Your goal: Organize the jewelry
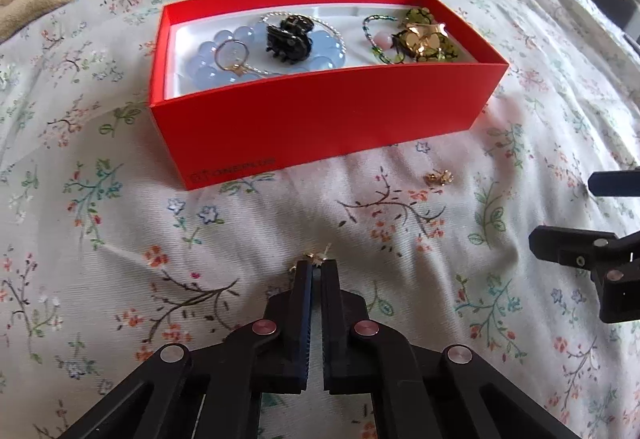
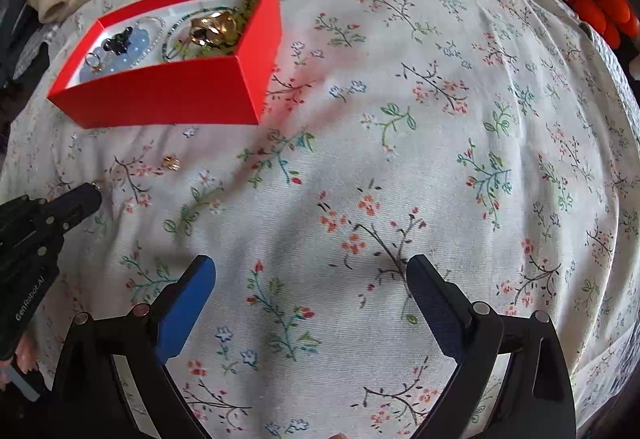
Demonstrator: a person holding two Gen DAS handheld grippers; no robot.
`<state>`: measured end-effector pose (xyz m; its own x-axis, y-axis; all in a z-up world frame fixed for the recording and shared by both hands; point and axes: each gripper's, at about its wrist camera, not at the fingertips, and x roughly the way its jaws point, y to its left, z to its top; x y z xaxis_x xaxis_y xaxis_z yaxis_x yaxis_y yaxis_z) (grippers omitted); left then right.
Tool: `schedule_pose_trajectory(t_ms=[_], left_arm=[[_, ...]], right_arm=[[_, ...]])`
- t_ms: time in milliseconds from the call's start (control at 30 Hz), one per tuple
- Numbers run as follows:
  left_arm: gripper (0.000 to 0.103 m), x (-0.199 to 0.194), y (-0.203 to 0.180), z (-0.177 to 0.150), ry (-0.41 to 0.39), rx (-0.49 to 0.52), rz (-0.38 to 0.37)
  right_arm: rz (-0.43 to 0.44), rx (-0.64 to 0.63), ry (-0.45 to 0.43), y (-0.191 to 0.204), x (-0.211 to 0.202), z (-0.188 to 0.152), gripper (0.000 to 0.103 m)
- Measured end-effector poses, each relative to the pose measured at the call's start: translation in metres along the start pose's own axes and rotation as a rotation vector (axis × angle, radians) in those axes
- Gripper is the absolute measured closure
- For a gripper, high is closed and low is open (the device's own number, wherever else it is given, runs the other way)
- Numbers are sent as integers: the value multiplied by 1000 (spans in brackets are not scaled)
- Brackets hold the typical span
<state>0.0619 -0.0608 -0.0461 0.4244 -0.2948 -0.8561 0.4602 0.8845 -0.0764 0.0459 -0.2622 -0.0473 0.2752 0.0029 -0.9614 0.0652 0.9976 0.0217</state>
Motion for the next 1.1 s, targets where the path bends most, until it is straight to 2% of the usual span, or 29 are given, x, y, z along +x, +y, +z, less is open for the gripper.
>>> schedule_pose_trajectory(t_ms=[367, 600, 867, 967, 1000, 1033, 1100], left_arm=[[103, -15, 27, -4, 2, -46, 47], [103, -21, 40, -7, 3, -64, 49], [103, -25, 53, -10, 4, -75, 40], [103, -25, 54, -10, 7, -77, 31], [103, -25, 54, -11, 6, -77, 26], [102, -25, 54, -11, 7, -74, 22], [91, -24, 51, -11, 9, -65, 12]], right_arm=[[84, -9, -38, 26, -4, 12, 7], [121, 15, -58, 43, 2, 24, 29], [96, -7, -60, 65, 11, 36, 59], [90, -26, -61, 71, 12, 38, 79], [91, -30, -60, 73, 14, 40, 90], [89, -33, -60, 74, 14, 41, 96], [85, -31, -60, 72, 13, 41, 101]])
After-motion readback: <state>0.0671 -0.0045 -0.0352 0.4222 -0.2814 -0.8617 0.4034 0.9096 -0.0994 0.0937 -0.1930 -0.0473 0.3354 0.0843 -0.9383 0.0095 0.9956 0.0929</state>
